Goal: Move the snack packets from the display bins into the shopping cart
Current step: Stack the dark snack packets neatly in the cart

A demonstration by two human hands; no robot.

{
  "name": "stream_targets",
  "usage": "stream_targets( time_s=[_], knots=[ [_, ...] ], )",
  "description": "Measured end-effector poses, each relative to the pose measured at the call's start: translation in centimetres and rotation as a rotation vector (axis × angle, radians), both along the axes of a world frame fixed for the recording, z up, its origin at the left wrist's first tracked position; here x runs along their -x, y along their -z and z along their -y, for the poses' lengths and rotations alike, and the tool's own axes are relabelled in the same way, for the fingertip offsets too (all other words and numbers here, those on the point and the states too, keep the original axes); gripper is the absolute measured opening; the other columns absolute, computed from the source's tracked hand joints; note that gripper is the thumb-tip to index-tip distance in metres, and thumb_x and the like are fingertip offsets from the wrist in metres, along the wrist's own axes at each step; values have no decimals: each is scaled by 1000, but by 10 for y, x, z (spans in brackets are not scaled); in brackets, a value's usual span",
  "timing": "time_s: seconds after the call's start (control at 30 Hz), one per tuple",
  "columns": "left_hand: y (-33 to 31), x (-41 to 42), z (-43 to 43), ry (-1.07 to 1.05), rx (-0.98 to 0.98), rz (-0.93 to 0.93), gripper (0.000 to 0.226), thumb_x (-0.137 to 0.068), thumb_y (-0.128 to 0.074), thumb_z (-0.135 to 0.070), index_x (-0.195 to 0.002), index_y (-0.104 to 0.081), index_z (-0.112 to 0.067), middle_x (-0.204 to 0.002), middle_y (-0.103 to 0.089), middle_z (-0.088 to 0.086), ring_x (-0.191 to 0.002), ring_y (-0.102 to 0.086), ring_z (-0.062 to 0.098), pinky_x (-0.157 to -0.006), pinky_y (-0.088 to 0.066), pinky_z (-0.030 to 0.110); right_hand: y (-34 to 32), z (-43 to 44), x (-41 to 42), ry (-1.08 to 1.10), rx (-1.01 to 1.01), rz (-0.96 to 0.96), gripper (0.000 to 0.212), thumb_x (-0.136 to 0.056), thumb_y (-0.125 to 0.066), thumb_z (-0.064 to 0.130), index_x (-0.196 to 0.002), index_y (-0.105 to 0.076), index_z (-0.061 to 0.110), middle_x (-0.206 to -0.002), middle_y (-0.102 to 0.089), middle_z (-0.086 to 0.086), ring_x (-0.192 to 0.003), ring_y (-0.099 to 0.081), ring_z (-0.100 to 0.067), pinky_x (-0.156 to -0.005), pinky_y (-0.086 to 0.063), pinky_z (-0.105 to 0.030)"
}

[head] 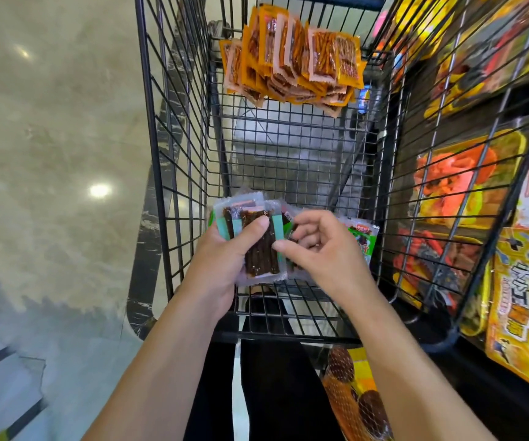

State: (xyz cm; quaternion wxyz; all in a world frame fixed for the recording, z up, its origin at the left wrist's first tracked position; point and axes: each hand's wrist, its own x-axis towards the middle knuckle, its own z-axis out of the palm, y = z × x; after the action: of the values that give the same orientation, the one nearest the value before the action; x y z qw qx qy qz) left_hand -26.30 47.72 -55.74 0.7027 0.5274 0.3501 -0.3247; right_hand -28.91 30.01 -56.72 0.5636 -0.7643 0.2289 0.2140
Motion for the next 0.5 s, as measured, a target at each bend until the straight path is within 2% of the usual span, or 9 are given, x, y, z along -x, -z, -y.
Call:
stream_targets(
  time_s=[0.07, 0.13, 0.17, 0.2, 0.23, 0.27, 0.33, 0.4, 0.5],
  knots=[
    [2, -2, -2, -46, 7, -10, 34, -90, -82, -27, -122, -72, -23, -108, -82, 4, -96, -80, 23, -67, -66, 45, 9, 16, 0, 29, 60, -55, 45, -74, -87, 50, -108, -61, 35, -97, -65, 9, -72, -60, 4, -69, -51, -13],
    [3, -3, -3, -86, 0, -29, 35, -90, -83, -26, -123, -71, -22, -107, -82, 4, -94, -81, 22, -64, -65, 44, 21, 29, -1, 6, 175, -140, 45, -81, -86, 42, -115, -57, 35, -111, -63, 6, -80, -60, 7, -71, -51, -12],
    [4, -3, -3, -95, -2, -35, 35, -90, -83, -26, -123, -71, -22, -106, -82, 4, -93, -81, 22, -64, -65, 44, 28, 35, -2, -54, 247, -193, 53, -84, -85, 39, -127, -54, 34, -125, -60, 5, -94, -61, 4, -81, -54, -18],
    [5, -3, -3, -98, -2, -38, 35, -89, -83, -26, -123, -71, -22, -107, -82, 4, -93, -81, 22, -64, -65, 44, 34, 39, -4, -133, 305, -248, 67, -85, -84, 35, -142, -49, 31, -139, -53, 4, -114, -59, -6, -96, -54, -31],
    [6, -3, -2, -97, -3, -38, 35, -89, -83, -26, -122, -71, -22, -107, -82, 4, -94, -81, 22, -64, -65, 44, 40, 43, -6, -217, 345, -292, 79, -86, -84, 30, -152, -41, 29, -149, -46, 2, -129, -52, -17, -109, -48, -42],
    [7, -3, -2, -95, -4, -37, 36, -89, -83, -26, -122, -72, -22, -108, -82, 3, -94, -81, 22, -64, -65, 44, 45, 44, -8, -301, 383, -317, 86, -86, -84, 25, -157, -36, 27, -152, -43, 2, -137, -46, -23, -115, -42, -48],
    [8, -2, -2, -91, -4, -34, 35, -89, -83, -26, -123, -71, -23, -108, -82, 3, -95, -81, 21, -64, -65, 43, 53, 46, -9, -427, 469, -302, 79, -86, -82, 18, -154, -42, 28, -144, -48, 3, -137, -43, -26, -117, -39, -47],
    [9, -2, -3, -84, -7, -32, 34, -90, -83, -26, -123, -71, -23, -108, -82, 2, -95, -81, 20, -65, -65, 41, 57, 49, -9, -453, 535, -235, 62, -88, -80, 16, -143, -54, 27, -129, -54, 5, -130, -46, -23, -113, -41, -43],
    [10, -2, -4, -68, -24, -32, 35, -90, -83, -28, -123, -72, -23, -109, -82, 3, -98, -80, 22, -68, -66, 41, 58, 58, -9, -427, 560, -141, 40, -86, -83, 20, -119, -65, 33, -101, -52, 17, -110, -44, -16, -95, -43, -36]
  ],
)
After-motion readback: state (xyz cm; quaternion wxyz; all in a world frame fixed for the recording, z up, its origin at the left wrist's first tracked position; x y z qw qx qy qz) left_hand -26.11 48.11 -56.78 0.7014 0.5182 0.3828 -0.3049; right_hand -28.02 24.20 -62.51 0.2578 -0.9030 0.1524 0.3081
